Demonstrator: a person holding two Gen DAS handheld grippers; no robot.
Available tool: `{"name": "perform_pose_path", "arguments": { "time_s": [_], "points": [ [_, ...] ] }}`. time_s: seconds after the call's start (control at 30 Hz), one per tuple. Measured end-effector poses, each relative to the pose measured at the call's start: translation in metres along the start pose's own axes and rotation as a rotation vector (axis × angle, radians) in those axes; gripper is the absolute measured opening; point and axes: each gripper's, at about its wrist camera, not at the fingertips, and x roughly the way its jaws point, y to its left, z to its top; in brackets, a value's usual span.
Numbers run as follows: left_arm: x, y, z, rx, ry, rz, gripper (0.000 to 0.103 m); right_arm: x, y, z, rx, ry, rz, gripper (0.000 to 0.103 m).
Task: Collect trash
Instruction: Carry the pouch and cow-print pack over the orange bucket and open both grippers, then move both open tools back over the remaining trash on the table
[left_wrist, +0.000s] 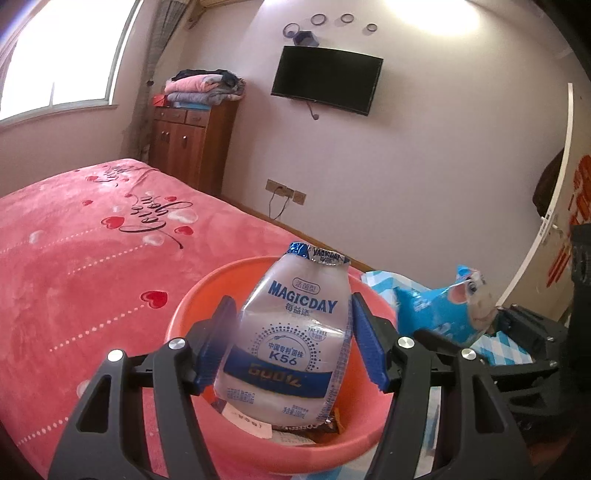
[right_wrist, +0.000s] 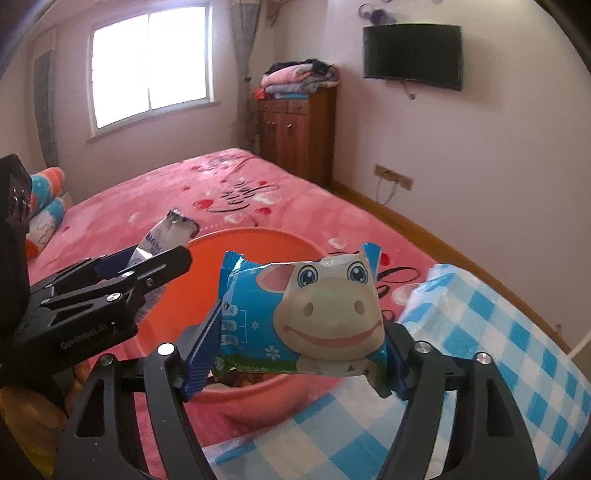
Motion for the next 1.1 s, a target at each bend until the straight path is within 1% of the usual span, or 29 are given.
{"name": "perform_pose_path", "arguments": {
  "time_s": [0.03,0.07,0.13,0.2,0.27,0.33,0.5,0.6,0.67,1.1],
  "points": [
    [0.002,0.002,-0.001,-0.009,0.000,0.005,0.066,0.005,0.000,0.000,-0.004,0.006,0.006,0.085],
    [0.003,0.003,-0.002,-0.021,-0.001,0.004,0.073,0.008,0.003,0.001,-0.008,0.003,0.006,0.088],
    [0.003,0.006,-0.004,-0.036,-0.005,0.021,0.083,0.010,0.002,0.000,-0.014,-0.013,-0.010,0.089],
    [0.004,0.009,-0.005,-0.042,-0.011,0.029,0.084,0.006,-0.003,-0.003,0.000,-0.024,-0.013,0.090],
    [0.005,0.010,-0.007,-0.049,-0.008,0.024,0.089,0.002,-0.010,-0.004,0.020,-0.044,-0.025,0.092],
    [0.006,0.010,-0.009,-0.044,-0.006,0.037,0.090,-0.004,-0.017,-0.007,0.054,-0.058,-0.032,0.093],
    [0.004,0.008,-0.010,-0.043,-0.014,0.032,0.093,-0.021,-0.037,-0.019,0.129,-0.087,-0.071,0.093],
    [0.003,0.002,-0.011,-0.009,-0.016,0.039,0.093,-0.030,-0.047,-0.030,0.163,-0.091,-0.087,0.093],
    [0.004,-0.003,-0.011,0.008,-0.012,0.029,0.093,-0.035,-0.053,-0.039,0.177,-0.091,-0.100,0.093],
    [0.002,-0.069,-0.032,0.125,0.043,-0.045,0.093,-0.077,-0.090,-0.097,0.237,-0.078,-0.193,0.093]
  ]
}}
